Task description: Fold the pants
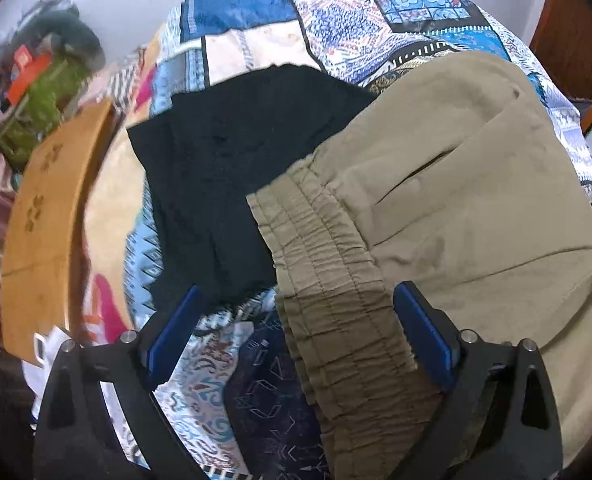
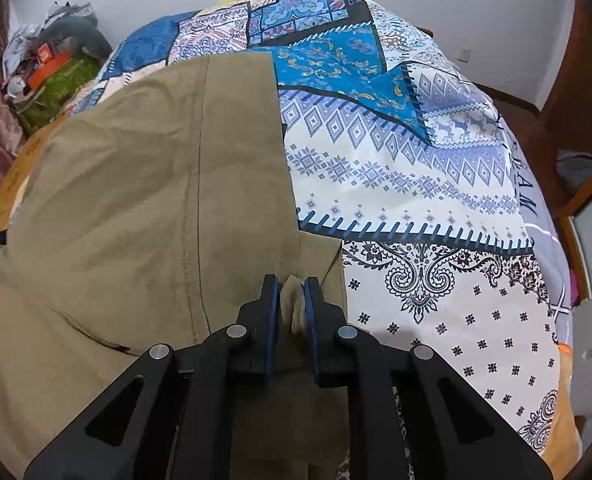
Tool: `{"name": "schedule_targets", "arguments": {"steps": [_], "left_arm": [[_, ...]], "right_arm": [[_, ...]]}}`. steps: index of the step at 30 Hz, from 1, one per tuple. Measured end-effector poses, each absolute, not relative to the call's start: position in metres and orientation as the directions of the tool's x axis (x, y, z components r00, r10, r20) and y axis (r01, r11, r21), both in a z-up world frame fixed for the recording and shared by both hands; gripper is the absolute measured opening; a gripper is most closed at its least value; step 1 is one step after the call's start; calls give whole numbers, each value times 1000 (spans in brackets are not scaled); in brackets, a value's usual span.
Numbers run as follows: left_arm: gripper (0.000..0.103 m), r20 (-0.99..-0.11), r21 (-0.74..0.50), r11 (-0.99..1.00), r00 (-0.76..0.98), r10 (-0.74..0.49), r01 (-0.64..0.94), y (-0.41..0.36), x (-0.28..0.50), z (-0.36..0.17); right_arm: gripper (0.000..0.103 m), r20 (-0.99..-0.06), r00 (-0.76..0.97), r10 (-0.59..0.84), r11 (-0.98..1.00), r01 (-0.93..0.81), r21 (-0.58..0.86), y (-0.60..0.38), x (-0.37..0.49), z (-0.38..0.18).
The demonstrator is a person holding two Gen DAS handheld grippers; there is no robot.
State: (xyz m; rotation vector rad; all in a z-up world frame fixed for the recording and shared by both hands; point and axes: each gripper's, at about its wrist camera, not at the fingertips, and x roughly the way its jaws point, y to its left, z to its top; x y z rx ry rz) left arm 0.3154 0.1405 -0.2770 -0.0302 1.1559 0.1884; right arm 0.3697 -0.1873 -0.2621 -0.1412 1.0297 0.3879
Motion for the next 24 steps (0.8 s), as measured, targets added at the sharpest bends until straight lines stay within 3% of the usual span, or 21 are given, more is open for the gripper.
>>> {"name": "schedule_targets", "arguments": {"steps": [11,13,15,21,24], "left_arm": [[97,-913,-1,986,403,68,-169,150,307,-251],[97,-897,20,985,431,93,-171,153,303,-239],[97,-885,24,984,455,103,-177,159,301,-228],[97,-870,-5,974,480,107,-227,184,316,-214],[97,-880,-27,969,466,94,-247,193,332,-219]], "right_arm": [[16,-869,449,207,931,-364,34,-187,369,-231],[29,-853,470,225,928,-370,41,-190,366,-215],[53,-829,499,254,925,-376,57,-193,361,-199],[72,-749,586,309,918,-391,72,-186,359,-158],[74,-719,606,341,914,-393,102,-177,369,-147]]}}
